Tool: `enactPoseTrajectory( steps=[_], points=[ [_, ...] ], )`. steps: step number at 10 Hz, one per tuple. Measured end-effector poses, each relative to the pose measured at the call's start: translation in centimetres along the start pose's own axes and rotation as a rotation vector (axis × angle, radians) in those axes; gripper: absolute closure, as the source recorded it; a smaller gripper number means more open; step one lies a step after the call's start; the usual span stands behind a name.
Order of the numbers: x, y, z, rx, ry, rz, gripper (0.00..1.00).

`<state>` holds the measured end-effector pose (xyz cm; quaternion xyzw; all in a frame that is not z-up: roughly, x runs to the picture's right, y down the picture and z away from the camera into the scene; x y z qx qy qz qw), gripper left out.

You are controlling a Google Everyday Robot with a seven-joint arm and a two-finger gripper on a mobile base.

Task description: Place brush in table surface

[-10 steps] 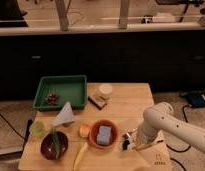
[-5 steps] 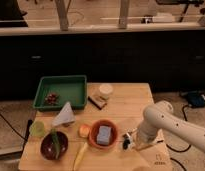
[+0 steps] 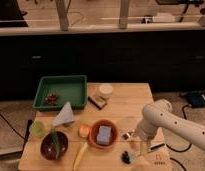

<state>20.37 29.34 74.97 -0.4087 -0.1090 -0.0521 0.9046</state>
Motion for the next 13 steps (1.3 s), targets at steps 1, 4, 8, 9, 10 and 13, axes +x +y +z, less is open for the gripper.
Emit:
enactPoseTrajectory(
  steps=[1,4,8,9,10,13],
  points=[
    [0.08,-0.03,-0.06,-0.001,0.0,-0.001,0.2],
    [0.11,-0.09,-0.1,-0.004,-0.001,-0.007,0.2],
    [0.25,0.08,-0.24,-0.004,-0.004,-0.008,0.2],
    [0.24,0.09,-0.29,-0.004,-0.006,-0.01,0.2],
    [0.31,0.13,-0.31,-0.003,-0.008,-0.01,0.2],
    [0.4,0.17,-0.64,0.012,-0.022,-0.02,0.2]
  ],
)
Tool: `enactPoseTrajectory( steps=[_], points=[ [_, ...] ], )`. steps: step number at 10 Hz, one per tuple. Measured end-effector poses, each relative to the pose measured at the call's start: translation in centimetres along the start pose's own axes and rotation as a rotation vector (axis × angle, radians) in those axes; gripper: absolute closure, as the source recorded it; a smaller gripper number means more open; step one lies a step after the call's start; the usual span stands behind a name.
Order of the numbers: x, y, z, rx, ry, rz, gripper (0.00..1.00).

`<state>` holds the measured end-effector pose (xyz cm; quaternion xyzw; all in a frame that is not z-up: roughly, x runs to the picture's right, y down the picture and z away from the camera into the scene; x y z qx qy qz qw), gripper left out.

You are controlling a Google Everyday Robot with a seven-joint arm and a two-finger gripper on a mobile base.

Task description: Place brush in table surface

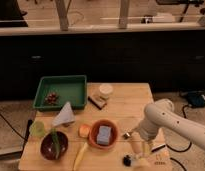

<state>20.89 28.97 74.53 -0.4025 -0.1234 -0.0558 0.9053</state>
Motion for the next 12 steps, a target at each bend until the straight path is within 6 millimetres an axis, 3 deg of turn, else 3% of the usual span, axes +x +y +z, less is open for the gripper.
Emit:
enactPoseTrajectory(
  steps=[12],
  points=[
    [0.04,-0.11,-0.3,0.016,-0.011,-0.007,0.2]
  ],
)
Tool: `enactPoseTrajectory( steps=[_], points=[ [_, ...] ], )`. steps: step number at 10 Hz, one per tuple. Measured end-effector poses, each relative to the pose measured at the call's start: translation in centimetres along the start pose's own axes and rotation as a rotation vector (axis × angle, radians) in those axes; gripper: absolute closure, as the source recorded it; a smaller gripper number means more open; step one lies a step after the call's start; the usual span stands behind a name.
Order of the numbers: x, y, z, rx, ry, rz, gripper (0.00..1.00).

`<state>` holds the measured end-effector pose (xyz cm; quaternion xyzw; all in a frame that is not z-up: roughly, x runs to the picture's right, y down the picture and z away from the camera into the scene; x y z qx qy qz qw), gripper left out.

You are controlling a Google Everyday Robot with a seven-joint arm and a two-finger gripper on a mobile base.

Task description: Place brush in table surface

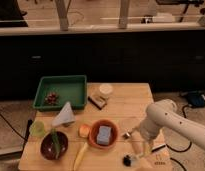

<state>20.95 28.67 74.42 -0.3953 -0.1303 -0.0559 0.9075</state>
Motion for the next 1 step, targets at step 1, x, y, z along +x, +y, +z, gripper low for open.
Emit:
enactPoseTrajectory(
  steps=[1],
  points=[
    [-0.02,-0.01,-0.01,0.0,0.0,0.0,0.2]
  ],
)
